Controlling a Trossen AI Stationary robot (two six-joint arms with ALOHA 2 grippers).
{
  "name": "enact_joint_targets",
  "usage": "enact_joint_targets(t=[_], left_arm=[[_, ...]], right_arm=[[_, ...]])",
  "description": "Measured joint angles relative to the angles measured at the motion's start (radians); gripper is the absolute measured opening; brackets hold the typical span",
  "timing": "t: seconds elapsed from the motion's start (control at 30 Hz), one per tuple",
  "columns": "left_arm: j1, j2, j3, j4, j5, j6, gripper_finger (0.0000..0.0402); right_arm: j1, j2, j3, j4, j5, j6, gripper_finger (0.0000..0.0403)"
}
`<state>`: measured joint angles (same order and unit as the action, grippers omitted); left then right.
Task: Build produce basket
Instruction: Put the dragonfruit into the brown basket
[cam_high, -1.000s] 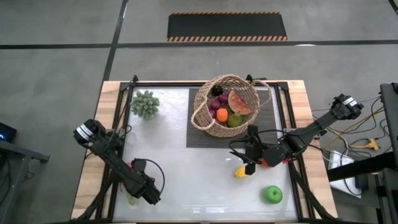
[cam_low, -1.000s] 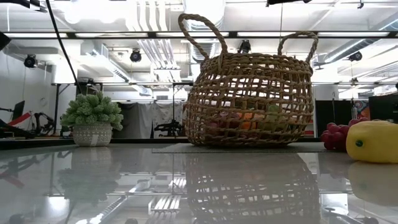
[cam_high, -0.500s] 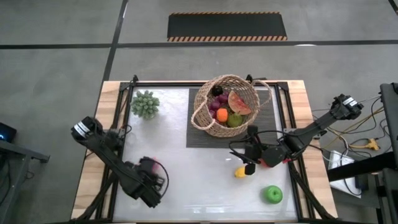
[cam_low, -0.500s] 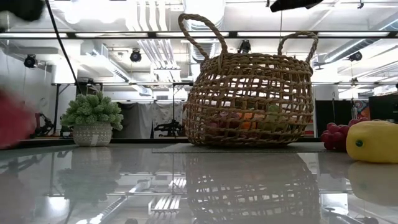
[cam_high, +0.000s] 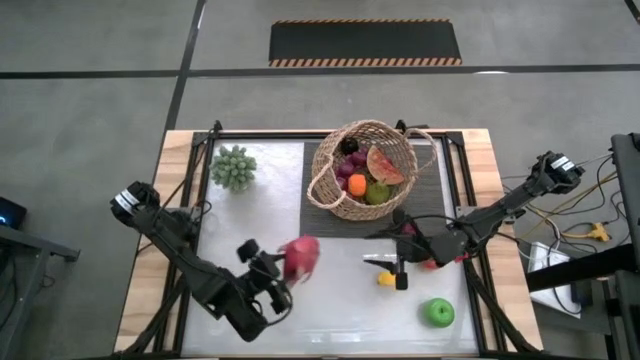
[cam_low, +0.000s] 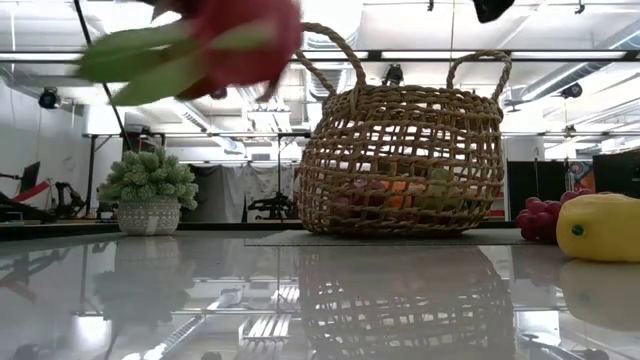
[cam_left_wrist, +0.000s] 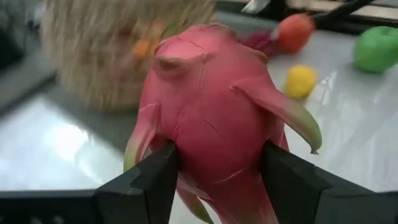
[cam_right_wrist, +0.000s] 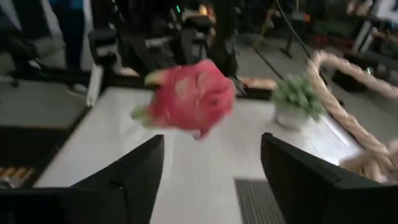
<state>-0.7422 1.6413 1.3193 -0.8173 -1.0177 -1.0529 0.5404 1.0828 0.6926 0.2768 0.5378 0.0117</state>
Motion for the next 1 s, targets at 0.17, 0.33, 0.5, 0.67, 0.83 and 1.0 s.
enact_joint_targets(t=[0.17, 0.33, 0.5, 0.67, 0.83, 1.0], left_arm=[[0.055, 0.0, -0.009, 0.361, -0.04, 0.546, 0.0191], [0.112, -0.001, -0.015, 0.65, 0.014, 0.961, 0.0191], [0.187, 0.003, -0.018, 0.791, 0.163, 1.151, 0.0191], [0.236, 0.003, -0.019, 0.799, 0.215, 1.16, 0.0191], [0.245, 0.005, -0.021, 0.801, 0.225, 1.161, 0.0191], [0.249, 0.008, -0.023, 0.854, 0.219, 1.162, 0.0191]], right_arm=[[-0.006, 0.0, -0.073, 0.223, -0.106, -0.077, 0.0287], [-0.008, 0.004, -0.109, 0.325, -0.177, -0.074, 0.0313], [-0.019, 0.049, -0.111, 0.393, -0.159, -0.084, 0.032], [-0.024, 0.066, -0.088, 0.396, -0.143, -0.107, 0.032], [-0.029, 0.061, -0.084, 0.417, -0.171, -0.115, 0.0319], [-0.05, 0.061, -0.084, 0.426, -0.174, -0.057, 0.0318]])
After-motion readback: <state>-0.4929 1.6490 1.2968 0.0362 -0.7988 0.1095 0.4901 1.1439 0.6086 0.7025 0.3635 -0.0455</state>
